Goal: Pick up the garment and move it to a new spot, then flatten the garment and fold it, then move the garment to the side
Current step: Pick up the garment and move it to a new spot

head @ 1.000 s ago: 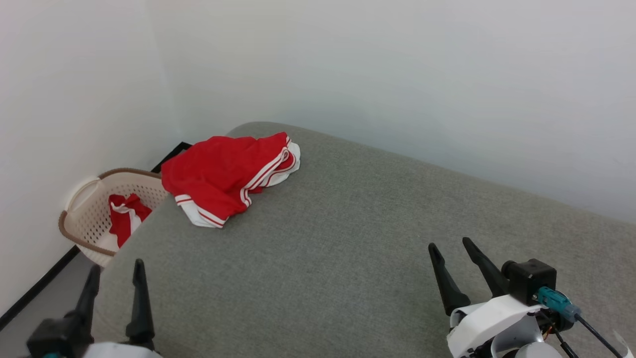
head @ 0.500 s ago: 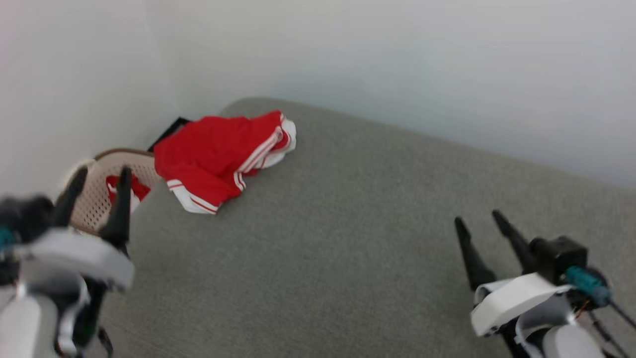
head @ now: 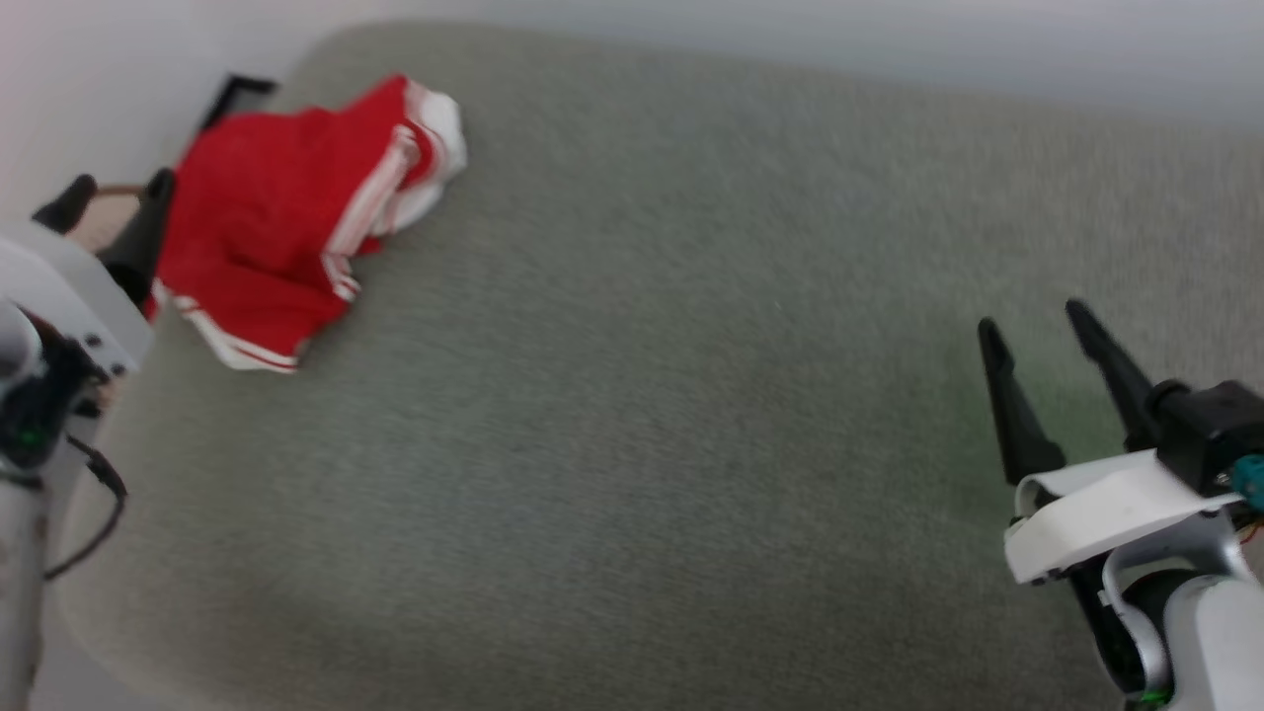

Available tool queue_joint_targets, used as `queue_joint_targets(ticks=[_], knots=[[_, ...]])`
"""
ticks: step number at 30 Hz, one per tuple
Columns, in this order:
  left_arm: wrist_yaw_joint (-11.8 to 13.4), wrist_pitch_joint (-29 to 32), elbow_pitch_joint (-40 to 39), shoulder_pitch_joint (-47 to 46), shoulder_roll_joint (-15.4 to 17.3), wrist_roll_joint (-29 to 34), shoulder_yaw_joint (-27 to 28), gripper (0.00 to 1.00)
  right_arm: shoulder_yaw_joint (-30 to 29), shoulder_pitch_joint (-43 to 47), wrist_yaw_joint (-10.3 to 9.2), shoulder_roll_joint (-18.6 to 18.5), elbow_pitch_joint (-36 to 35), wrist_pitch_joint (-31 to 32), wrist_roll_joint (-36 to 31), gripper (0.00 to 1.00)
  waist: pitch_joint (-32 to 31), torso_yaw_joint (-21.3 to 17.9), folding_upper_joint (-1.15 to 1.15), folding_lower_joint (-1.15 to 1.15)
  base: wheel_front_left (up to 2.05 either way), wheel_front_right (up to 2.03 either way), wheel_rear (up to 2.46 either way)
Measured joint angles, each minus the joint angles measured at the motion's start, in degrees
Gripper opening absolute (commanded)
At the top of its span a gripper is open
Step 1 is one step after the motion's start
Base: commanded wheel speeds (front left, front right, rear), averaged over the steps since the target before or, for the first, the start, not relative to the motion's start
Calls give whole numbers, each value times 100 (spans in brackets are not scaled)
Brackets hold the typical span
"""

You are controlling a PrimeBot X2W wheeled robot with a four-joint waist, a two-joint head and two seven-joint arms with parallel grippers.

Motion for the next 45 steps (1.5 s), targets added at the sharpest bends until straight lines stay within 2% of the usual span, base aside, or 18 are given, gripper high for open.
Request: queue_joint_targets(ticks=[7, 12, 17, 25, 26, 27, 28, 29, 36, 45], knots=[[-46, 783, 1438, -913, 189, -166, -232, 100, -9, -157, 0, -69, -310, 62, -11, 100, 770, -349, 0, 0, 0, 0, 0], [-47, 970, 2363, -1442, 294, -145, -334, 100, -30, -236, 0, -123, -480, 114, -12, 100, 1242, -597, 0, 0, 0, 0, 0], [-48, 946, 3092, -1777, 192, -146, -426, 100, -71, -266, 0, -163, -609, 160, -21, 100, 1623, -820, 0, 0, 0, 0, 0], [-55, 759, 3726, -2156, 116, -229, -577, 100, -101, -286, 0, -191, -709, 242, -31, 100, 1907, -1048, 0, 0, 0, 0, 0], [-53, 735, 3764, -2185, 107, -249, -616, 91, -102, -286, 0, -192, -705, 259, -37, 100, 1898, -1049, 0, 0, 0, 0, 0], [-53, 720, 3798, -2198, 104, -277, -653, 46, -99, -286, 0, -192, -701, 263, -48, 100, 1880, -1047, 0, 0, 0, 0, 0], [-53, 709, 3818, -2204, 97, -313, -682, 16, -98, -283, 0, -192, -688, 265, -54, 100, 1855, -1043, 0, 0, 0, 0, 0], [-53, 694, 3823, -2212, 86, -337, -727, 0, -94, -276, 0, -189, -671, 265, -54, 100, 1823, -1036, 0, 0, 0, 0, 0], [-74, 434, 3667, -2094, 124, -537, -1045, 0, -58, -116, 0, -136, -446, 204, -20, 100, 1440, -954, 0, 0, 0, 0, 0], [-77, -290, 2953, -2086, 703, -389, -1596, 0, 14, 237, 0, 29, -71, 32, 102, 100, 696, -843, 0, 0, 0, 0, 0]])
